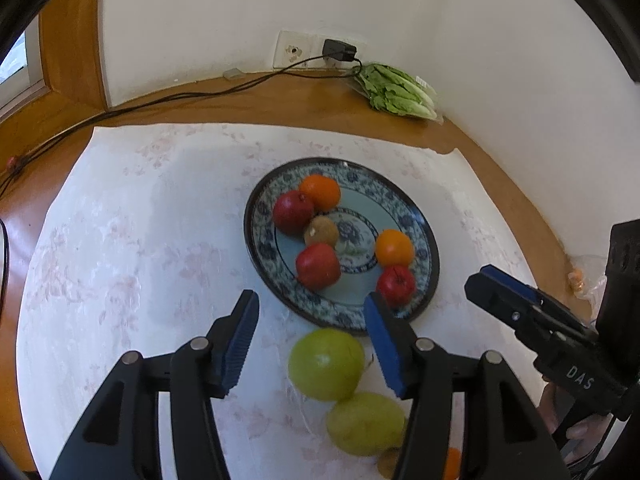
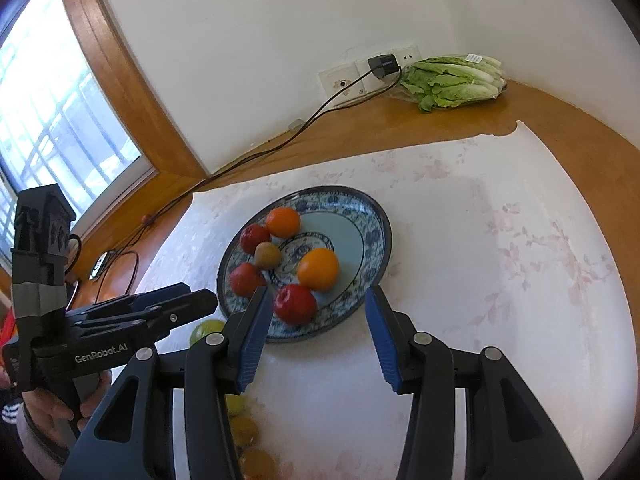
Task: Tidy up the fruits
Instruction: 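Withdraw both open grippers from the plate toward the green pomelos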
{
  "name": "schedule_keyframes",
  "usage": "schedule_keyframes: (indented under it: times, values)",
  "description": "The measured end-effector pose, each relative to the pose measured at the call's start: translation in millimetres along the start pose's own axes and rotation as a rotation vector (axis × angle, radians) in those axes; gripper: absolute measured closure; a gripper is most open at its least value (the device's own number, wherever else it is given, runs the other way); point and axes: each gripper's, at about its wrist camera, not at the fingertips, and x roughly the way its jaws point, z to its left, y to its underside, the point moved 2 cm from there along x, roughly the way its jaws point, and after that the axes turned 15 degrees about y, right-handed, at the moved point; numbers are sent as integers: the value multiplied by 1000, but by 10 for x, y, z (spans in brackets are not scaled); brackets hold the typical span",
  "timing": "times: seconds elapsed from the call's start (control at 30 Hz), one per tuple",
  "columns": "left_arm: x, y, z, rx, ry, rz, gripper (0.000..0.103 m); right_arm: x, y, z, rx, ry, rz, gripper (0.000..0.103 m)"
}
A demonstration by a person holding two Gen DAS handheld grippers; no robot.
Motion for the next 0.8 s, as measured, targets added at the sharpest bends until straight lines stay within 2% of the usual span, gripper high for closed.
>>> schedule_keyframes:
  times: [0.53,0.8]
  values:
    - [154,252,11,-30,24,70,44,-192,327,2,-31,-7,44,54]
    - [225,298,8,-38,31,78,44,-262,459,-1,-43,-5,58,54]
